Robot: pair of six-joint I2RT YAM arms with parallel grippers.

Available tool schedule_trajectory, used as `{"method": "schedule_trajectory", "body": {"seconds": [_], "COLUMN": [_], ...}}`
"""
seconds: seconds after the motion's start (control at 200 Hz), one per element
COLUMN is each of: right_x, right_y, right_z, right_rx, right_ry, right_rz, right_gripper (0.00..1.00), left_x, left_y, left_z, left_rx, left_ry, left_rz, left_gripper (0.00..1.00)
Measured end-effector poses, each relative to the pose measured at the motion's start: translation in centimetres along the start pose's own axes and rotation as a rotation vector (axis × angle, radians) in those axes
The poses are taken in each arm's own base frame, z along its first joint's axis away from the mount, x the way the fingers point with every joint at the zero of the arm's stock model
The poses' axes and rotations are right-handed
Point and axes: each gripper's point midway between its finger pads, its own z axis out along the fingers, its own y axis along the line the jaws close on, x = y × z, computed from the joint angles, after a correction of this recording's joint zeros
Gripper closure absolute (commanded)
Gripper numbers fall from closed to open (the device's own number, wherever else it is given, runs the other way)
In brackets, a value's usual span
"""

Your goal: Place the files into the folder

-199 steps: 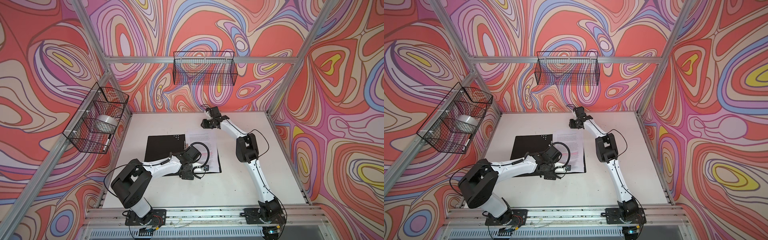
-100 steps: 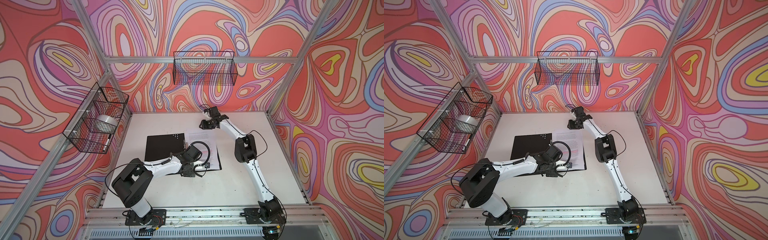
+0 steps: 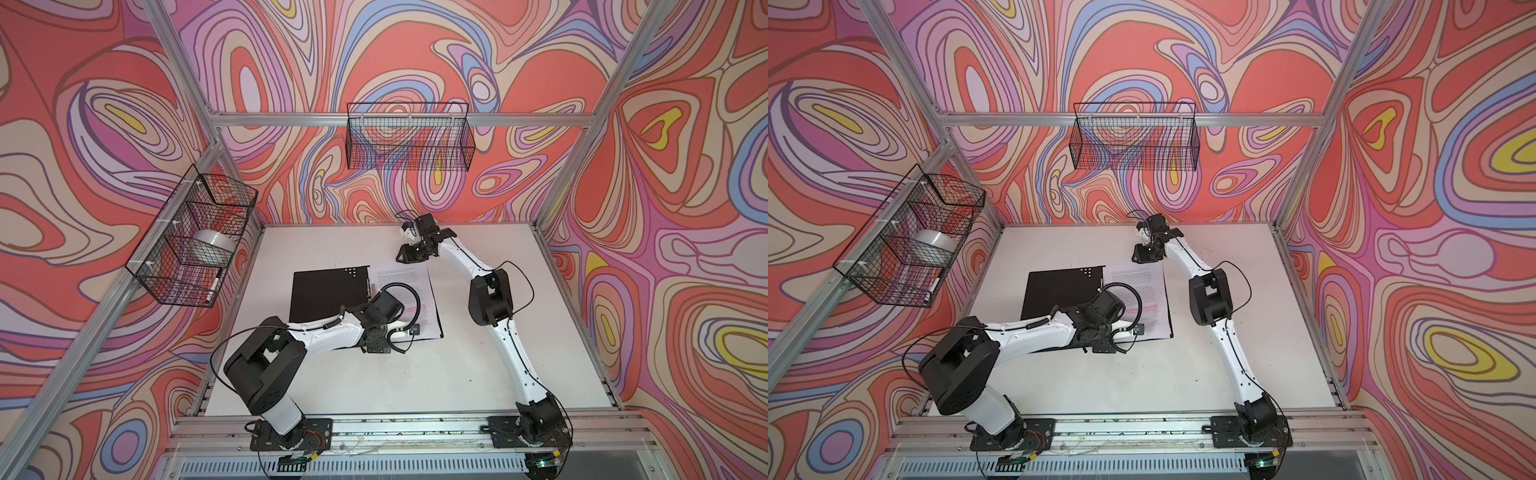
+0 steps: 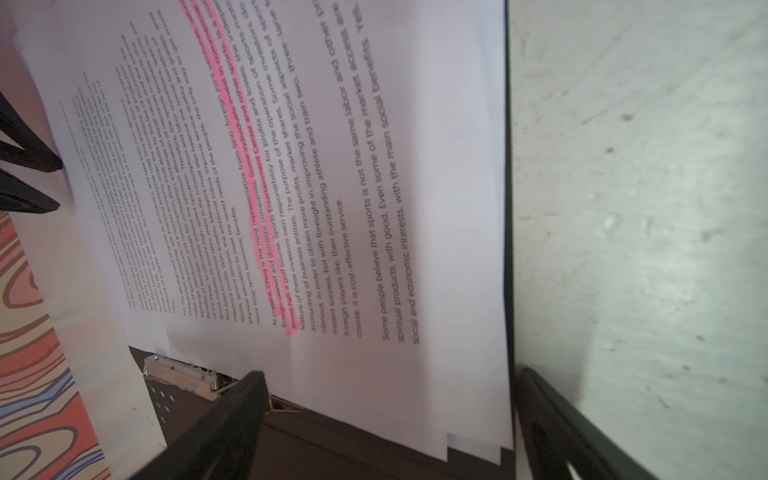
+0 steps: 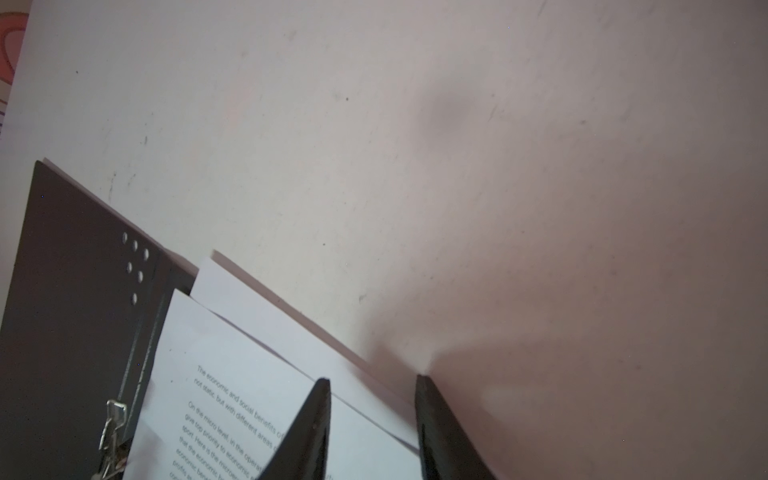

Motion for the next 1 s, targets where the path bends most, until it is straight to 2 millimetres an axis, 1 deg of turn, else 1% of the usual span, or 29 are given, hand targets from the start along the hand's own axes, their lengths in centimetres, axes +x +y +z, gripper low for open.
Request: {"method": "schedule_trajectory", "body": {"seconds": [0.125, 0.22, 0.356, 0.436, 0.521, 0.621, 0.706, 0.781, 0.846, 0.896, 0.957, 1.002], "right_x": [0.5, 0.6, 0.6, 0.6, -0.2, -1.8, -3.0, -3.4, -2.9, -1.9, -0.4, 0.9], "right_y": [0.4, 0.5, 0.3, -0.1, -0.3, 0.2, 1.3, 2.2, 3.1, 3.6, 4.1, 4.3], "right_z": [-0.2, -0.3, -0.6, -1.2, -2.5, -5.3, -8.9, -11.9, -14.5, -16.2, -17.6, -18.2], "right_rx": [-0.008, -0.006, 0.025, 0.07, 0.113, 0.155, 0.17, 0.176, 0.176, 0.177, 0.176, 0.174], "right_ry": [0.017, 0.018, 0.014, 0.007, -0.02, -0.08, -0.141, -0.183, -0.206, -0.21, -0.201, -0.188], "right_rz": [-0.007, -0.008, 0.016, 0.039, 0.062, 0.08, 0.097, 0.11, 0.125, 0.141, 0.162, 0.181], "right_gripper": [0.64, 0.6, 0.58, 0.57, 0.57, 0.57, 0.6, 0.65, 0.67, 0.68, 0.71, 0.73], "left_x": [0.0, 0.1, 0.2, 0.6, 1.1, 1.5, 1.7, 1.6, 1.5, 1.5, 1.6, 1.9], "left_y": [0.0, 0.0, 0.0, -0.1, -0.3, -0.4, -0.3, 0.1, 0.5, 0.9, 1.7, 2.7], "left_z": [0.0, 0.0, 0.0, -0.2, -0.7, -2.0, -3.5, -4.9, -5.9, -6.4, -6.9, -7.2], "left_rx": [-0.002, -0.003, -0.005, -0.002, 0.006, 0.009, 0.006, -0.008, -0.021, -0.029, -0.032, -0.041], "left_ry": [0.002, 0.005, 0.012, 0.028, 0.047, 0.057, 0.053, 0.037, 0.027, 0.025, 0.023, 0.024], "left_rz": [-0.009, -0.016, -0.028, -0.039, -0.055, -0.087, -0.124, -0.163, -0.199, -0.233, -0.293, -0.352], "left_gripper": [0.07, 0.07, 0.07, 0.07, 0.07, 0.07, 0.07, 0.06, 0.06, 0.06, 0.06, 0.06]}}
